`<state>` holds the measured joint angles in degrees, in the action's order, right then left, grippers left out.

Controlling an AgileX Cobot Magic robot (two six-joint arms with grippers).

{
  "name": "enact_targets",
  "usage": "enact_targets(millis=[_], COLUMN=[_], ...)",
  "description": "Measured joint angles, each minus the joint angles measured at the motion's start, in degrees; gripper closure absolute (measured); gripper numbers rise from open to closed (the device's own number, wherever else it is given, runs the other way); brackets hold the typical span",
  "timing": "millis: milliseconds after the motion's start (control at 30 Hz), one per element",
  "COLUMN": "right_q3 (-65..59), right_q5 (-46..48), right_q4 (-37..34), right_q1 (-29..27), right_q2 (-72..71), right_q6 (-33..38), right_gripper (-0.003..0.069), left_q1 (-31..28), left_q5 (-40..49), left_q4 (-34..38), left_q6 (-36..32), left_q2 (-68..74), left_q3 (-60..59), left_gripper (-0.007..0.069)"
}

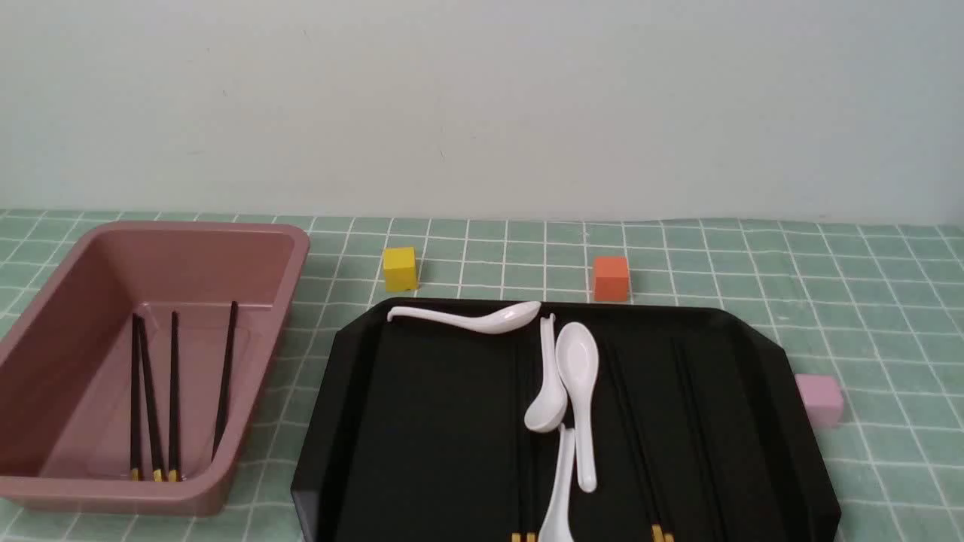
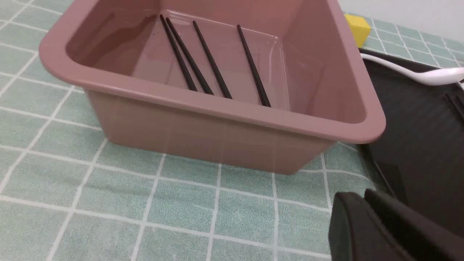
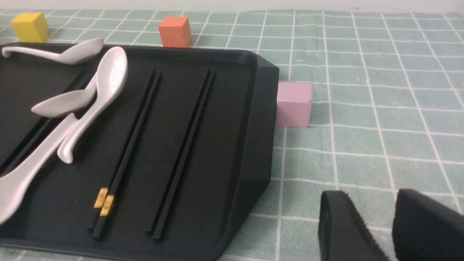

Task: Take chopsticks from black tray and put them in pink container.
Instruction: 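Reach over to the black tray and grasp a pair of chopsticks with the left gripper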

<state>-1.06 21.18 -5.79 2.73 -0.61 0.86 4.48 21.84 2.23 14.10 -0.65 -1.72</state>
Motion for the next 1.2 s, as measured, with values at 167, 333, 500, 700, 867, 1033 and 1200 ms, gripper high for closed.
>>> enact_targets(millis=[167, 333, 500, 700, 867, 1033, 1200], right_q3=[0.0, 0.0, 0.0, 0.0, 0.0, 0.0, 0.0], right_q5=[0.0, 0.0, 0.0, 0.0, 0.0, 0.0, 0.0], right_q4=[0.0, 0.0, 0.0, 0.0, 0.0, 0.0, 0.0], right_q1=[0.0, 0.0, 0.0, 0.0, 0.0, 0.0, 0.0], right_q2=[0.0, 0.0, 0.0, 0.0, 0.0, 0.0, 0.0], right_q6=[0.0, 0.0, 0.0, 0.0, 0.0, 0.0, 0.0], right_gripper=[0.0419, 0.0419, 0.0419, 0.0419, 0.0419, 0.0419, 0.0419], left_q1=[0.0, 0.0, 0.0, 0.0, 0.0, 0.0, 0.0], left_q5=[0.0, 0.0, 0.0, 0.0, 0.0, 0.0, -0.1], left_q4=[0.0, 0.0, 0.0, 0.0, 0.0, 0.0, 0.0], left_q6=[0.0, 0.0, 0.0, 0.0, 0.0, 0.0, 0.0], left_q2=[0.0, 0.0, 0.0, 0.0, 0.0, 0.0, 0.0], left_q3=[0.0, 0.0, 0.0, 0.0, 0.0, 0.0, 0.0], left_gripper=[0.0574, 0.0566, 0.0559, 0.0551, 0.0545, 0.0540, 0.0536])
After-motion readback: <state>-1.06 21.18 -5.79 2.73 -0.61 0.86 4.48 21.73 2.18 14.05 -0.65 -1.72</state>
